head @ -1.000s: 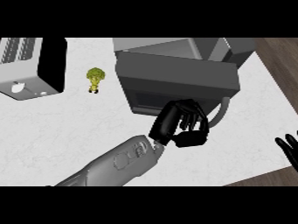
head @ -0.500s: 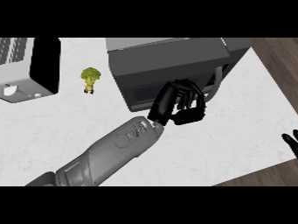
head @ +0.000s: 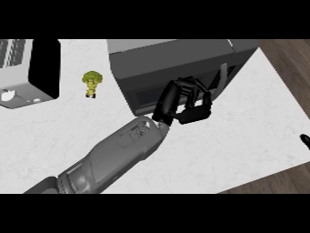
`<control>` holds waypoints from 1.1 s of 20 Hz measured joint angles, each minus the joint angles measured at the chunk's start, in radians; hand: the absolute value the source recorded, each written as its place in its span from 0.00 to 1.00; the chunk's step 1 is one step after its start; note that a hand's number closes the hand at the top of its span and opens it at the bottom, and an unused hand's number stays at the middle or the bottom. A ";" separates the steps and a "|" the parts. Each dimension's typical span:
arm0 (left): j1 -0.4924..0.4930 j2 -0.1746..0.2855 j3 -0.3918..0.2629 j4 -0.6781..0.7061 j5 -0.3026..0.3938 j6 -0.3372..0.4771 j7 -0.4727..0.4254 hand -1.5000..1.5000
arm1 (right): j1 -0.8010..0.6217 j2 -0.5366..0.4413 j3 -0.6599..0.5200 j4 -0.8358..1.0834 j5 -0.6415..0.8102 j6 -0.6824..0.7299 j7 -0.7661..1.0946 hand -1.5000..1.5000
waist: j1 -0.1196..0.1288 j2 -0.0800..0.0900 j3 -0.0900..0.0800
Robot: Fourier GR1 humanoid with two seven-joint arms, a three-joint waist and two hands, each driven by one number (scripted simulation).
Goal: Pick up the milk, place it into the microwave and close the microwave
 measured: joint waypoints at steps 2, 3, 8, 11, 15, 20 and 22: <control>0.005 0.000 0.007 -0.003 0.024 0.005 -0.014 1.00 | 0.002 -0.004 -0.001 -0.002 -0.011 0.003 0.004 0.00 | -0.007 -0.001 0.001; 0.006 0.000 0.010 -0.004 0.035 0.004 -0.019 1.00 | -0.001 -0.006 -0.003 -0.003 -0.017 0.004 0.006 0.00 | -0.008 0.000 0.001; 0.006 0.000 0.007 -0.004 0.073 0.015 -0.052 1.00 | -0.012 -0.015 -0.001 -0.012 -0.039 0.007 0.017 0.00 | -0.012 0.003 0.002; 0.006 0.000 0.002 -0.002 0.090 0.022 -0.081 1.00 | -0.012 -0.022 0.004 -0.022 -0.053 0.018 0.023 0.00 | -0.014 0.005 0.002; 0.008 0.000 -0.002 0.002 0.113 0.039 -0.114 1.00 | -0.015 -0.037 0.006 -0.037 -0.075 0.034 0.031 0.00 | -0.021 0.006 0.002; 0.007 0.000 -0.006 0.005 0.137 0.051 -0.152 1.00 | -0.016 -0.049 0.013 -0.053 -0.096 0.047 0.040 0.00 | -0.026 0.010 0.002; 0.007 0.000 -0.008 0.006 0.145 0.059 -0.166 1.00 | -0.018 -0.056 0.015 -0.058 -0.102 0.054 0.044 0.00 | -0.030 0.011 0.002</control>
